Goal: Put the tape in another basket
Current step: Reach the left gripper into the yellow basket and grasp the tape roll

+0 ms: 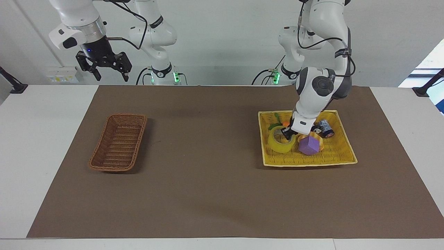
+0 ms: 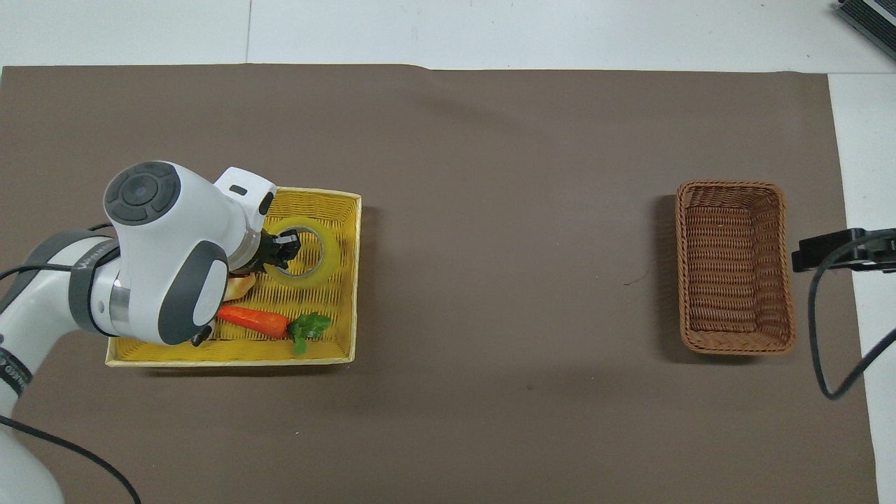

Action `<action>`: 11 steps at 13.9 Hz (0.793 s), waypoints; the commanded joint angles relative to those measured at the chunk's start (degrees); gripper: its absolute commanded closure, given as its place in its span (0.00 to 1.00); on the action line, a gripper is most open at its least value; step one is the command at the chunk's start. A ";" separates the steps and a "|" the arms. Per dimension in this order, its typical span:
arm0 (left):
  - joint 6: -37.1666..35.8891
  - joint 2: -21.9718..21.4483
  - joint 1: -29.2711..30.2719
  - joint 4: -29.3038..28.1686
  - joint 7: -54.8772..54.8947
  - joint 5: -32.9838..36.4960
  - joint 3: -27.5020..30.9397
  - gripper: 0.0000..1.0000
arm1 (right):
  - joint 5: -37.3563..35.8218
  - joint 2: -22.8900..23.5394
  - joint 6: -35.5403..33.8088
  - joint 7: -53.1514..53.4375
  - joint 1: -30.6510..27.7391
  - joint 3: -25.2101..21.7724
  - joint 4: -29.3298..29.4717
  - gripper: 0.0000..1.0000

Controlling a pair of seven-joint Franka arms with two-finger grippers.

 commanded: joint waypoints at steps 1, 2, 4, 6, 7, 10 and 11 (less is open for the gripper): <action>-6.12 -0.96 1.04 5.42 0.90 -1.17 0.17 1.00 | 5.67 -1.75 -1.28 0.50 -0.42 0.25 -1.88 0.00; -8.92 -0.96 1.22 7.70 1.25 -1.17 0.25 1.00 | 9.45 -2.98 -1.02 0.33 -0.68 0.16 -3.89 0.00; -15.25 -1.22 2.97 12.19 4.13 -1.26 0.17 1.00 | 11.33 -4.74 0.12 0.24 -0.07 0.59 -6.71 0.00; -19.40 -2.63 4.12 14.58 7.65 -4.75 0.17 1.00 | 13.87 -4.75 0.38 0.76 2.90 0.77 -7.33 0.00; -19.58 -3.15 4.12 14.58 8.36 -6.43 0.17 1.00 | 13.97 -4.75 0.82 1.03 4.92 0.77 -8.12 0.00; -22.12 -3.16 3.42 14.76 9.77 -10.03 -0.62 1.00 | 13.97 -4.75 2.66 3.39 10.99 0.86 -10.32 0.00; -23.27 -3.25 3.42 14.85 11.60 -12.22 -0.63 1.00 | 14.14 -4.75 3.71 4.88 12.40 0.86 -10.85 0.00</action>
